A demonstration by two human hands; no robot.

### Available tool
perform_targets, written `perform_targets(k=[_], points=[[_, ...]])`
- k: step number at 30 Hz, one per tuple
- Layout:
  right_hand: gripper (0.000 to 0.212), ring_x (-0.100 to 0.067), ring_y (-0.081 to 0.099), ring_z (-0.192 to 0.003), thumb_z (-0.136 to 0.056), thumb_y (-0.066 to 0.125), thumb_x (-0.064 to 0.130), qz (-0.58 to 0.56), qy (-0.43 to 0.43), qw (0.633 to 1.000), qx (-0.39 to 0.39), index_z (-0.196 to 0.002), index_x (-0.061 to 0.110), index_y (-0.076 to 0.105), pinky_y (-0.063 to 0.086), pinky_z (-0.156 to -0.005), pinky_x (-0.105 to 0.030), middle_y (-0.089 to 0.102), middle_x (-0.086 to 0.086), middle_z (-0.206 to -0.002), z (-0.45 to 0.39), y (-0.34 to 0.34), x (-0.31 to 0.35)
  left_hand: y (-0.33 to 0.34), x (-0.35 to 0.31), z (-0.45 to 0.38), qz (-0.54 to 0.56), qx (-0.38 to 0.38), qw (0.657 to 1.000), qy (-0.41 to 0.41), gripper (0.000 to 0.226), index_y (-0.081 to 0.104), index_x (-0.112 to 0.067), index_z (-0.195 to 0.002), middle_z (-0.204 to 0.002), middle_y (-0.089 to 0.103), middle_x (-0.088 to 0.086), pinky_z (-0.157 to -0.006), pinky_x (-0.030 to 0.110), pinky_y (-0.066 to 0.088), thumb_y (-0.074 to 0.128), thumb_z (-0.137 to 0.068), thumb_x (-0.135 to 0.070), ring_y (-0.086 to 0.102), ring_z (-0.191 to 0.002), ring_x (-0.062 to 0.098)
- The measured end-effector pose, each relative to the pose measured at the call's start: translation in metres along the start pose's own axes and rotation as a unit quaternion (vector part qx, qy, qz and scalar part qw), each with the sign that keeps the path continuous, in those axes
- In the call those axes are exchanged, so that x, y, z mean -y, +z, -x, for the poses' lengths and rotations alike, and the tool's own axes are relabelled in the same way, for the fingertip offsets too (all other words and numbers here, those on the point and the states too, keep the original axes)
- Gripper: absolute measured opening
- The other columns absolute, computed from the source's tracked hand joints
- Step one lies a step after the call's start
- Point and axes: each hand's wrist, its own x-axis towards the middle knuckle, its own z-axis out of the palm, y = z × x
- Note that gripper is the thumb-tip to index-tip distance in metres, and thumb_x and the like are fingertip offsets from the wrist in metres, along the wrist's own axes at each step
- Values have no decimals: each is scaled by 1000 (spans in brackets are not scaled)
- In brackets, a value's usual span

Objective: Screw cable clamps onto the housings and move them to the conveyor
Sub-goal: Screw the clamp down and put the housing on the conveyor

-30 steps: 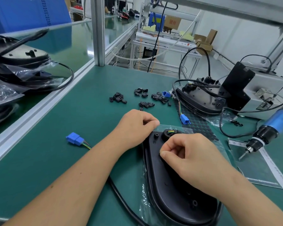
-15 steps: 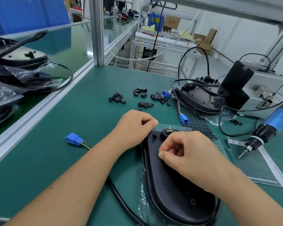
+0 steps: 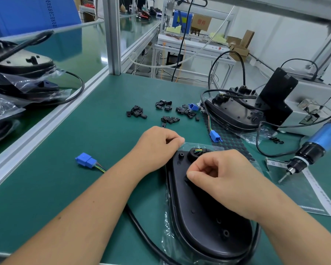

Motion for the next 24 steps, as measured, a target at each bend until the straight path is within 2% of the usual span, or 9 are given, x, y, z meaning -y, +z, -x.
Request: perform_targets(k=[3,10,15,18,21,24], points=[[12,-4,54,-54,-81,65,29,18,-2,1000,-9,-69,27,68,50,-60,-28,66,10,-65,0,2,-1,0,0,0,-4,-2,1000,2,22,76,-21,-88,-87,73,-10,-76,21,48,57,-93,-31,64,-84,7],[10,-2,53,-55,-79,65,31,63,-15,997,-28,-69,29,66,43,-58,-23,61,20,-60,0,6,-1,1,-1,0,-19,-7,1000,8,27,75,-14,-87,-86,73,-4,-76,23,49,56,-94,-32,64,-84,14],[11,1,54,-66,-80,64,39,127,-18,991,-31,-76,33,56,45,-63,-22,60,30,-75,1,8,0,1,-1,0,-30,0,999,12,32,71,-6,-86,-90,72,9,-80,30,50,54,-94,-32,63,-87,23],[24,2,51,-66,-79,67,43,140,-5,990,-18,-81,33,46,40,-63,-20,61,18,-72,-5,3,2,1,-1,0,-41,4,999,15,37,67,-2,-81,-92,67,21,-80,37,50,53,-94,-33,61,-83,29],[31,1,47,-62,-76,71,45,149,14,989,1,-76,28,46,31,-56,-19,57,12,-66,-11,-4,4,0,-2,0,-44,8,999,13,38,67,-2,-80,-87,64,20,-81,41,50,52,-94,-34,57,-76,25],[33,-2,43,-58,-76,71,46,153,17,988,-26,-70,23,47,29,-53,-21,51,9,-64,-12,-4,1,-1,-2,3,-33,4,999,3,35,69,-4,-82,-91,69,18,-81,39,52,54,-94,-34,63,-82,26]])
